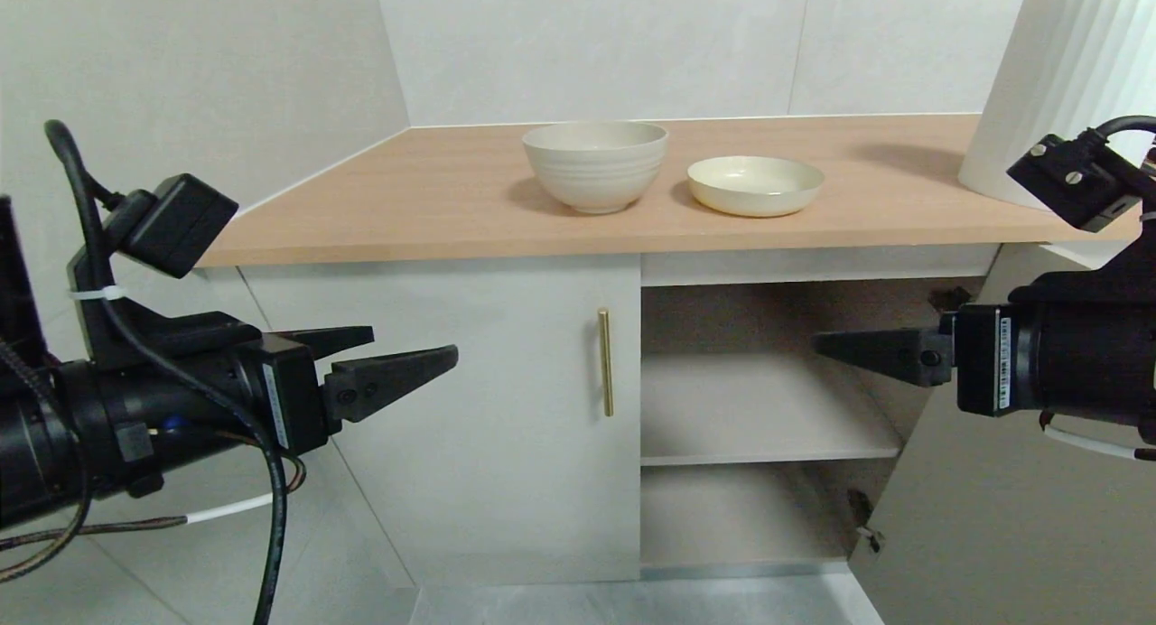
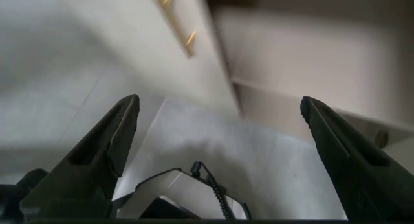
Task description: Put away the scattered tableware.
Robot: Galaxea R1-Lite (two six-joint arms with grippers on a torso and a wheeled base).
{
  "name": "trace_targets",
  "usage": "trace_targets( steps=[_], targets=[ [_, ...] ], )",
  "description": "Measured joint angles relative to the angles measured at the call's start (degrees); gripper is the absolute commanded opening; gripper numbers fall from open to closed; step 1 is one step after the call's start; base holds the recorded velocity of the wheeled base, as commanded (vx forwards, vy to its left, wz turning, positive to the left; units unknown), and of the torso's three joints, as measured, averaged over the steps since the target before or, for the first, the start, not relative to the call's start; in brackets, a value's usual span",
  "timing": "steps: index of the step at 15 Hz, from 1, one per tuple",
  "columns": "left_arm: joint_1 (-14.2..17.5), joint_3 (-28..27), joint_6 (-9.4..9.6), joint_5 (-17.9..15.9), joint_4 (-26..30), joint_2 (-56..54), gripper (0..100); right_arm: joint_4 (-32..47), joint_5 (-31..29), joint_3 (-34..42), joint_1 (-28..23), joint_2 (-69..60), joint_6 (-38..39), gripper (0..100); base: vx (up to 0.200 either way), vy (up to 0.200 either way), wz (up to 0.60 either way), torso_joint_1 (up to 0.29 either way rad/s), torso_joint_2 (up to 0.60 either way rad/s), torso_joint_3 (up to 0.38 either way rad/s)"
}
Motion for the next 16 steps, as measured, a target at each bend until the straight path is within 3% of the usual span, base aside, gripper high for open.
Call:
trace_targets(
  steps=[11, 16],
  targets=[
    [0.02, -0.05, -0.17, -0.38, -0.35, -0.06, 100, -0.02, -0.07, 1.40, -0.07, -0.33, -0.44, 100, 0.000, 0.000, 0.00, 0.002, -0.01, -0.002],
    [0.06, -0.13, -0.20, -0.35, -0.24, 0.44, 100, -1.45, 0.04, 1.37, -2.61, 0.46, -0.61, 100, 0.000, 0.000, 0.00, 0.090, -0.30, -0.267]
  ],
)
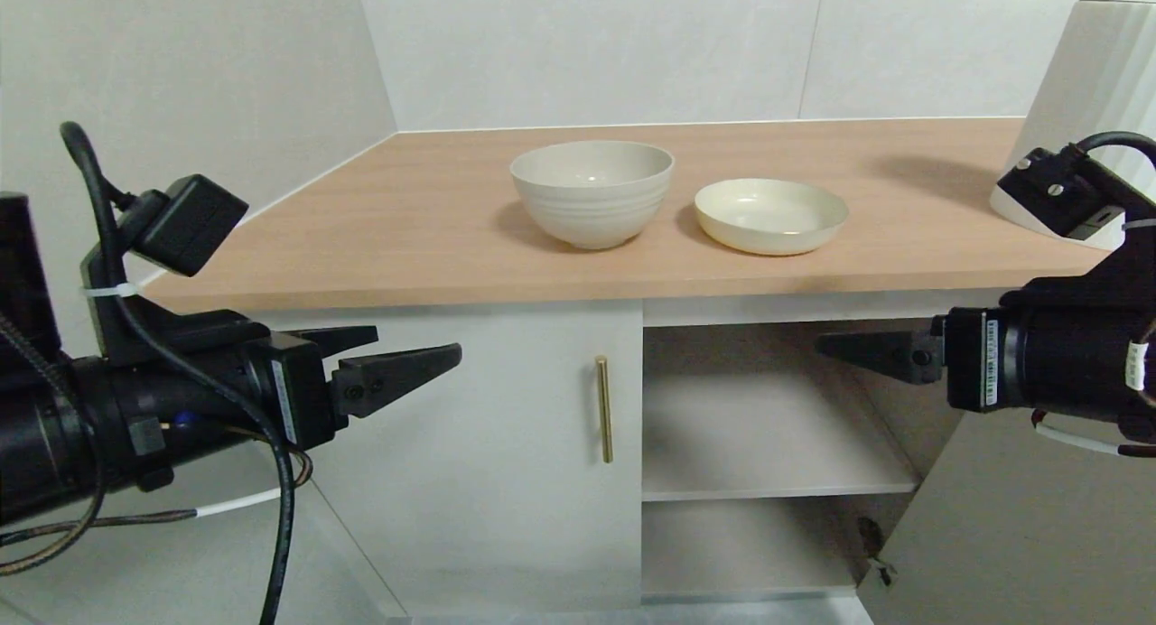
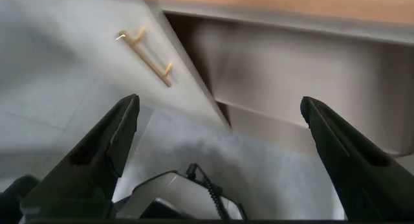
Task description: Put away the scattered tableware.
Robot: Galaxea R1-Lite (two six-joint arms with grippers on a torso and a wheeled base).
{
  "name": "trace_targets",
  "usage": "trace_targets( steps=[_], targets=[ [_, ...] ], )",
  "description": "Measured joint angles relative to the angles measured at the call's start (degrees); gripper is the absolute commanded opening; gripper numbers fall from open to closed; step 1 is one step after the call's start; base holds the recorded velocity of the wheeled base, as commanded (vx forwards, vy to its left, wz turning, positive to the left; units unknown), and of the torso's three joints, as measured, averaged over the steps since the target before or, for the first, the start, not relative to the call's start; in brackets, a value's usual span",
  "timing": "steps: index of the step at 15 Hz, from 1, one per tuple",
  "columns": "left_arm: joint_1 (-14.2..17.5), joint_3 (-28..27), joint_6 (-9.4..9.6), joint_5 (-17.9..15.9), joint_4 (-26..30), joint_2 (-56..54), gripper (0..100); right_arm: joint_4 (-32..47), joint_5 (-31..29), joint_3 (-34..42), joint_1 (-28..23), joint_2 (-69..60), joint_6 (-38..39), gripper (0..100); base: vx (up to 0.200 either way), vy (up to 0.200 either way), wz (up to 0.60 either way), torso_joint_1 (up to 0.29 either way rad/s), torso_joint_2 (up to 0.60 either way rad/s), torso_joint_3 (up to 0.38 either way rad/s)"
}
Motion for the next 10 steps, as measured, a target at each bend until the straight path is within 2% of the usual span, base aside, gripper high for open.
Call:
trace_targets(
  steps=[10],
  targets=[
    [-0.04, -0.02, 0.00, -0.09, -0.09, 1.35, 100, -0.11, 0.00, 0.01, -1.11, 0.34, -0.10, 100, 0.000, 0.000, 0.00, 0.167, -0.49, -0.293]
  ],
)
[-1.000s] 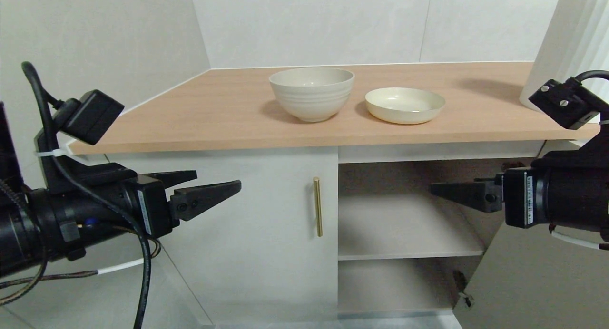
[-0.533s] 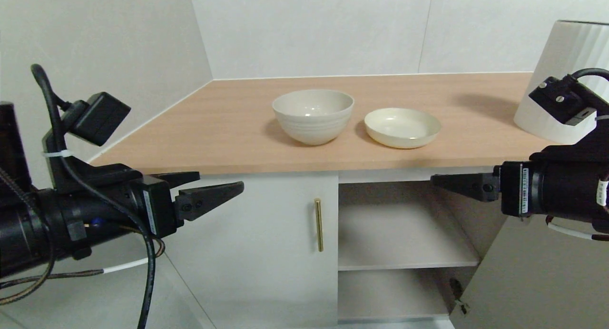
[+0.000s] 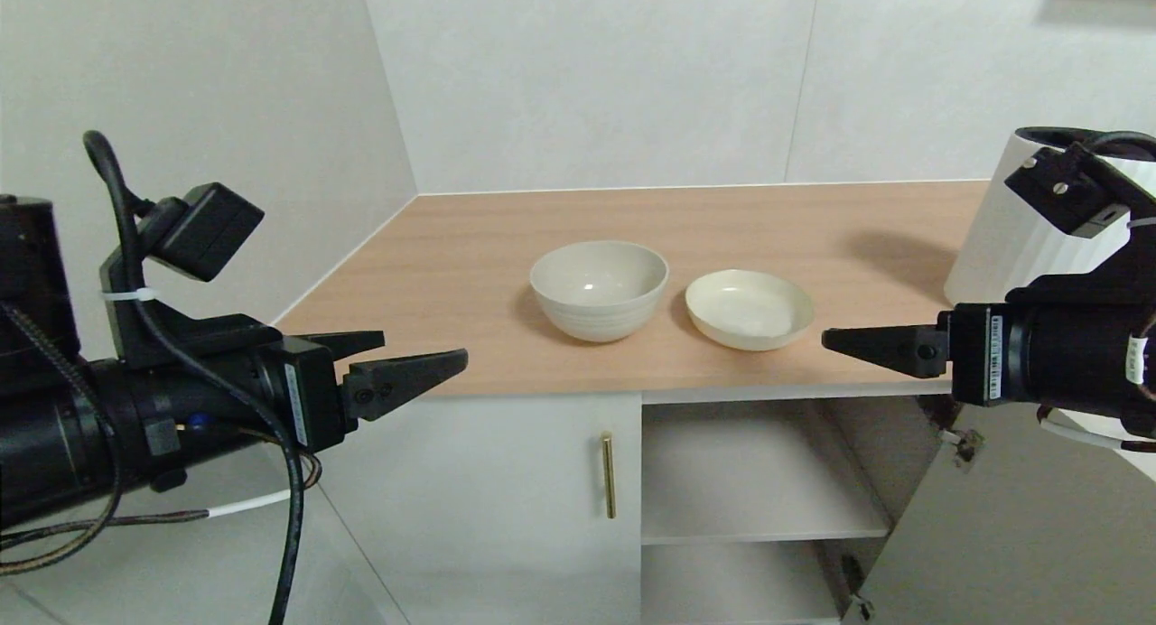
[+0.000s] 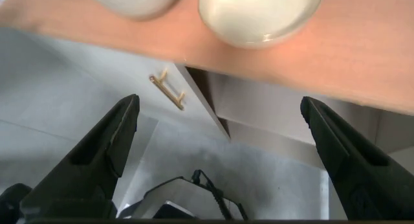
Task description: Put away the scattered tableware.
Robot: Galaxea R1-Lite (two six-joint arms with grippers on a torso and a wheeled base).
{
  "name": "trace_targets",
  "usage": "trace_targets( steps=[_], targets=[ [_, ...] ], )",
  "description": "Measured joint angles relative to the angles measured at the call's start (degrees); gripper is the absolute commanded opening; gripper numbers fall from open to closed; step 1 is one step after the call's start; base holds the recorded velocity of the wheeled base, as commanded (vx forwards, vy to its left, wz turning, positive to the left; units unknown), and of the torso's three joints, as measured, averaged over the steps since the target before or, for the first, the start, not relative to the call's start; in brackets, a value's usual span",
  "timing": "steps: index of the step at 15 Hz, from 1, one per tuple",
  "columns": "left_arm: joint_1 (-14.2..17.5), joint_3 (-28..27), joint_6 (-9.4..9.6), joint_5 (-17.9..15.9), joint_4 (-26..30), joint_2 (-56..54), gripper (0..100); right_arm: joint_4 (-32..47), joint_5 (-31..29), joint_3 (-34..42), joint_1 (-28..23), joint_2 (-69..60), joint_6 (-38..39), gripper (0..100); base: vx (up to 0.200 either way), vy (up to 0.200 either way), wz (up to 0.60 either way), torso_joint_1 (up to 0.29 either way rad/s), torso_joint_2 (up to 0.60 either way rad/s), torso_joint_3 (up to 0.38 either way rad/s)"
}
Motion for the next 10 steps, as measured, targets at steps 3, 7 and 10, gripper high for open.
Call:
trace_targets(
  steps=[3, 7, 10],
  targets=[
    [0.00, -0.12, 0.00, 0.00, -0.43, 0.66, 100, 0.00, -0.02, 0.00, 0.00, 0.16, -0.01, 100, 0.000, 0.000, 0.00, 0.204, -0.49, -0.281],
    [0.00, -2.00, -0.13, 0.04, -0.55, 2.90, 100, -1.94, 0.33, -0.09, -1.51, 1.23, -1.11, 100, 0.000, 0.000, 0.00, 0.220, -0.51, -0.281],
    [-0.02, -4.33, -1.56, -0.11, -0.32, 5.92, 100, -4.95, 0.60, -0.01, -3.22, 3.39, -1.89, 100, 0.000, 0.000, 0.00, 0.238, -0.53, -0.286]
  ],
)
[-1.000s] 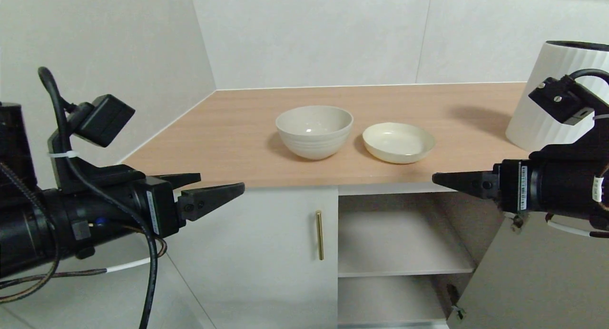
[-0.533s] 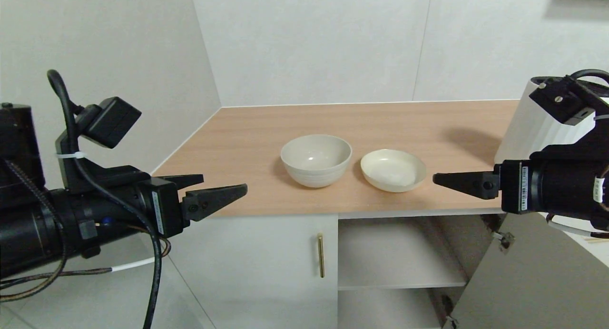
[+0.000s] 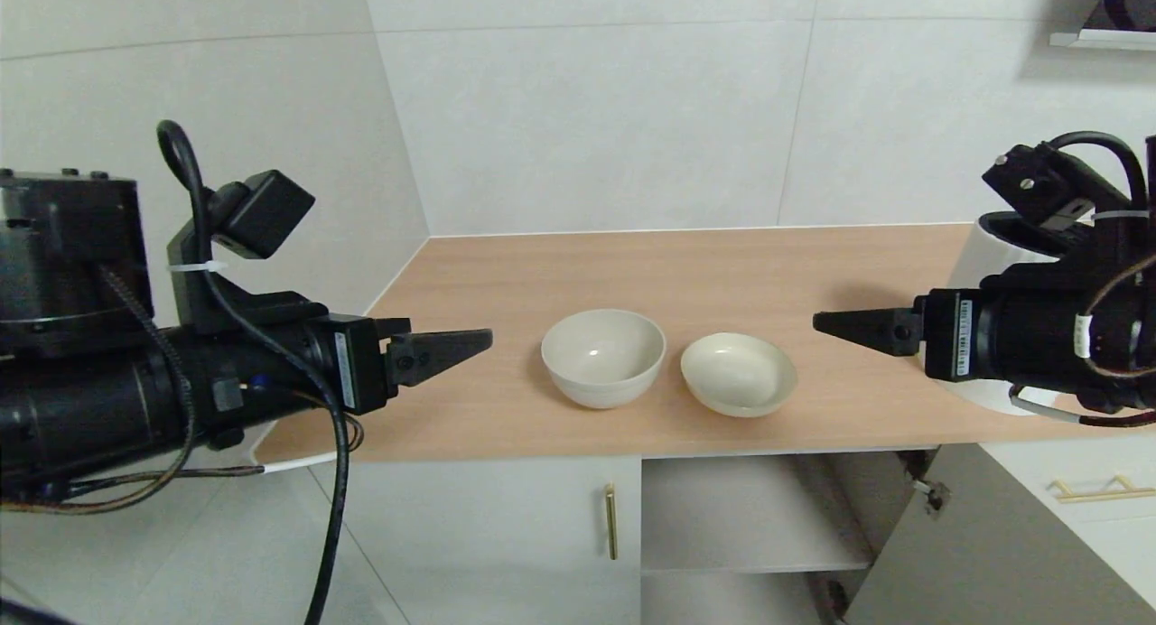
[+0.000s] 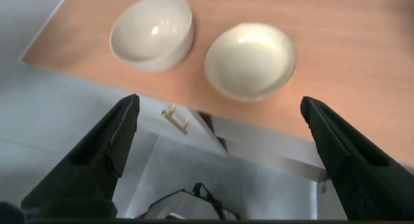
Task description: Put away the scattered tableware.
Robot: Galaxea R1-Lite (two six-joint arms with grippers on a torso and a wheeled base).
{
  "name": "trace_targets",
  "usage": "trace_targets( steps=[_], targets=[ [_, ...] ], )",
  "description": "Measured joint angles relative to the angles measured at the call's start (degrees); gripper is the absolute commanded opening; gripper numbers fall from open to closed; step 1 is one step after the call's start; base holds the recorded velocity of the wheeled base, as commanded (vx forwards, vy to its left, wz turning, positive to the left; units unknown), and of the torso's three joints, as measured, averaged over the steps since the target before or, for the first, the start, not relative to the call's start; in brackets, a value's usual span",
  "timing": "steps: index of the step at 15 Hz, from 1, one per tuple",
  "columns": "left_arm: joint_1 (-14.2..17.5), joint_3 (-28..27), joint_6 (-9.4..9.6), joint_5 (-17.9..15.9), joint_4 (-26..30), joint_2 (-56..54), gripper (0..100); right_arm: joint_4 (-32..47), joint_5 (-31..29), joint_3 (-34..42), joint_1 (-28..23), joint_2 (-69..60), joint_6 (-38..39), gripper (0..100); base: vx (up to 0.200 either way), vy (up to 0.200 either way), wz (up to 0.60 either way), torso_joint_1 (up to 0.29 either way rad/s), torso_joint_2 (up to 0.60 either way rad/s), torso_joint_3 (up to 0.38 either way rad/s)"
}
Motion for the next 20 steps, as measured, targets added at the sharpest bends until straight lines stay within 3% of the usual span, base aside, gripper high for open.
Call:
trace_targets(
  steps=[2, 4, 6, 8, 10, 14, 17, 20],
  targets=[
    [0.04, -3.62, -1.10, 0.01, 0.16, 4.02, 100, -2.44, 0.09, -0.02, -1.19, 1.68, -1.01, 100, 0.000, 0.000, 0.00, 0.112, -0.24, -0.137],
    [0.22, -8.22, -5.42, 0.26, 3.22, 8.17, 100, -2.95, 0.09, 0.04, -1.71, 3.19, -1.10, 100, 0.000, 0.000, 0.00, 0.041, -0.07, -0.034],
    [0.80, -10.97, -7.25, 0.37, 7.72, 10.47, 100, -2.95, -0.30, -0.07, -1.99, 4.84, -1.82, 100, 0.000, 0.000, 0.00, 0.000, 0.00, 0.000],
    [1.07, -13.65, -10.79, 1.18, 11.98, 11.63, 100, -2.82, -3.04, -1.15, -2.24, 7.41, -2.06, 100, 0.000, 0.000, 0.00, 0.000, 0.00, 0.000],
    [1.02, -16.41, -15.65, 3.38, 14.12, 12.93, 100, -2.66, -7.45, -3.35, -2.97, 10.80, -1.76, 100, 0.000, 0.000, 0.00, 0.000, 0.00, 0.000],
    [-0.24, -18.29, -16.68, 8.61, 14.90, 17.18, 100, -0.88, -8.86, -6.39, -4.17, 16.62, 1.15, 100, 0.000, 0.000, 0.00, 0.000, 0.00, 0.000],
    [-3.02, -20.02, -19.52, 15.59, 14.60, 22.66, 100, 10.89, -8.55, -13.60, -4.89, 20.66, 8.75, 100, 0.000, 0.000, 0.00, 0.000, 0.00, 0.000],
    [-4.82, -21.13, -21.80, 16.42, 14.01, 26.95, 100, 15.76, -8.18, -18.93, -5.61, 24.53, 12.86, 100, 0.000, 0.000, 0.00, 0.000, 0.00, 0.000]
  ],
)
